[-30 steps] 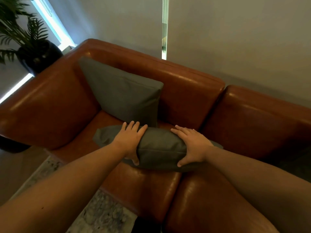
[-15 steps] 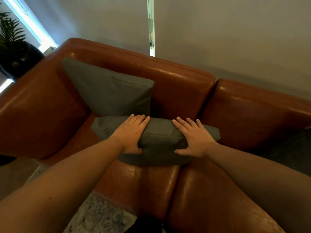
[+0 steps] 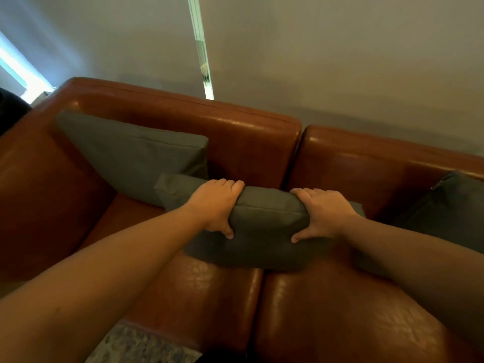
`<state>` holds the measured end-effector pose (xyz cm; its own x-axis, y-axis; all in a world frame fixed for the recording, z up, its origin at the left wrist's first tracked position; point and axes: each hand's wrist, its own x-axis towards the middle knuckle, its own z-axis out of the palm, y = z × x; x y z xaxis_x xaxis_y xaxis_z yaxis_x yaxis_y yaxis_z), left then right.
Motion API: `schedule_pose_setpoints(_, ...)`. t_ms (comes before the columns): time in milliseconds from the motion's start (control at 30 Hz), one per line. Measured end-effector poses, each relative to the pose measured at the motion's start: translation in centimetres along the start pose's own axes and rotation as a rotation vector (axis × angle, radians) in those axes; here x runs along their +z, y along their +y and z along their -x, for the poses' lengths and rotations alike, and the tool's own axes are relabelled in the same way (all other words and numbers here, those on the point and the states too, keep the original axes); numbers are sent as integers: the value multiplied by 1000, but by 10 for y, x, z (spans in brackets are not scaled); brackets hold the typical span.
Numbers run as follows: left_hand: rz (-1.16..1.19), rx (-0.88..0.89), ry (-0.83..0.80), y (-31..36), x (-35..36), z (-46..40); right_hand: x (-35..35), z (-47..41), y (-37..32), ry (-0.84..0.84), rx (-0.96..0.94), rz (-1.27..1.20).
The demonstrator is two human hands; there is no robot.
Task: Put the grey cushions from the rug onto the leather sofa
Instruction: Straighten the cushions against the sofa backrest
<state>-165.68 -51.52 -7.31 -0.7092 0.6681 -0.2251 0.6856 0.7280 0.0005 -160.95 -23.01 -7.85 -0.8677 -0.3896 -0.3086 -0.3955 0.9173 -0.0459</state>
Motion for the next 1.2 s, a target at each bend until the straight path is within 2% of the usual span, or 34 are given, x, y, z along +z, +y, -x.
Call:
schedule_pose_setpoints(200,-36,133,14,39,-18,-80,-1,39,60,23,148,-9)
schedule_pose_setpoints(400,-94,191,62,32,-25,-133,5,27,87,130,223,6)
schedule_pose_setpoints(833,-13,200,58,-2,-4,-164,10,-20,116,142,169,41)
schedule_pose_setpoints(1200,-49,210,54,1,9,-161,24,-20,107,125,191,9)
